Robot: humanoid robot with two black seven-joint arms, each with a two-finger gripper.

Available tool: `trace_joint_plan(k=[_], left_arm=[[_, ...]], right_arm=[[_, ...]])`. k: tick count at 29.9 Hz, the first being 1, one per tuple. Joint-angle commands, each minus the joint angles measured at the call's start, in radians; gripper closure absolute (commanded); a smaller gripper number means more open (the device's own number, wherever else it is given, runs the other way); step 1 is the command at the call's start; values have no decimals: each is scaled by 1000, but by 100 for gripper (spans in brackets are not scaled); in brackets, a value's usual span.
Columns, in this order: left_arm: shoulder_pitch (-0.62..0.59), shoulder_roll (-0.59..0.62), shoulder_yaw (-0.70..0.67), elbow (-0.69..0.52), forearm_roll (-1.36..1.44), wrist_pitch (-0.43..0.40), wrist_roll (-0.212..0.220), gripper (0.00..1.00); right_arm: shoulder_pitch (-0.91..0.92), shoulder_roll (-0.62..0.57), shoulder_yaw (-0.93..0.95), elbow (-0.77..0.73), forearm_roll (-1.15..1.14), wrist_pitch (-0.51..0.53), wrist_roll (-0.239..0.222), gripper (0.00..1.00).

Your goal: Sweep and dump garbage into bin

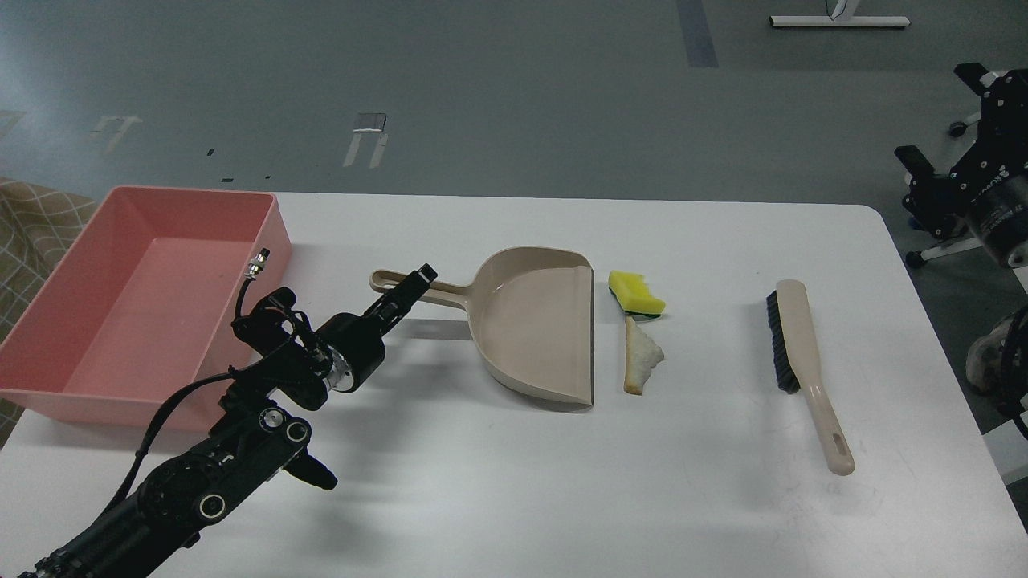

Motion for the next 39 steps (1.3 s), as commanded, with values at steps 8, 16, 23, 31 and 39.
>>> trace_joint_plan(k=[8,16,23,31,39], left_arm=[[-1,-13,-1,11,-2,0,9,64],[-5,-36,-3,9,-8,1,30,100],[-7,-45,-3,8,-12,5,41,100],[-11,-28,-4,3,-17,6,35,100],[-18,1,-4,-3,-18,3,26,100]], right_arm=[[-4,0,1,2,0,0,0,0],[-5,-1,1,3,0,-2,0,0],[-5,-1,1,11,0,-2,0,0],[-5,-12,1,26,-2,0,-2,0],[-5,-120,-8,83,-43,5,-37,0]])
